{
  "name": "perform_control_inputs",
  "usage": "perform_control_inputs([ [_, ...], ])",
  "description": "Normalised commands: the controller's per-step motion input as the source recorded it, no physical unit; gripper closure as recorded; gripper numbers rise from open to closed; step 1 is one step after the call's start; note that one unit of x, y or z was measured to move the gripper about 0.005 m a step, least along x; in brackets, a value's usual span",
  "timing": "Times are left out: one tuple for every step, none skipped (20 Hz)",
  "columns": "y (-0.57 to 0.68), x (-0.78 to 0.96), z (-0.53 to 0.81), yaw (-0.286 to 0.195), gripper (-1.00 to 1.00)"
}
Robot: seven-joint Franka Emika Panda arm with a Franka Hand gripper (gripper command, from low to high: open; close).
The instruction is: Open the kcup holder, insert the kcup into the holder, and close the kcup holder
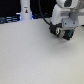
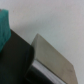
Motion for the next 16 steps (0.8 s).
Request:
perform_control_inputs([
  [0.41,-0.89,-0.03,0.060,-1.00],
  [0.40,-0.89,-0.02,0.062,-1.00],
  [0.38,-0.91,-0.05,0.066,-1.00],
  [0.36,-0.90,-0.04,0.073,-1.00],
  [0.39,-0.89,-0.04,0.068,-1.00],
  [0.41,-0.89,-0.03,0.061,-1.00],
  [0.42,-0.88,-0.02,0.058,-1.00],
  [0.44,-0.82,-0.01,0.067,-1.00],
  [0.45,-0.78,0.00,0.072,-1.00],
  [0.45,-0.74,0.00,0.079,-1.00],
  [0.44,-0.65,0.02,0.087,-1.00],
  [0.48,-0.58,0.10,0.088,-1.00],
  [0.48,-0.35,0.53,0.096,-1.00],
  [0.46,-0.33,0.62,0.099,-1.00],
  [0.37,-0.17,0.78,0.087,-1.00],
  [0.32,-0.05,0.90,0.080,-1.00],
])
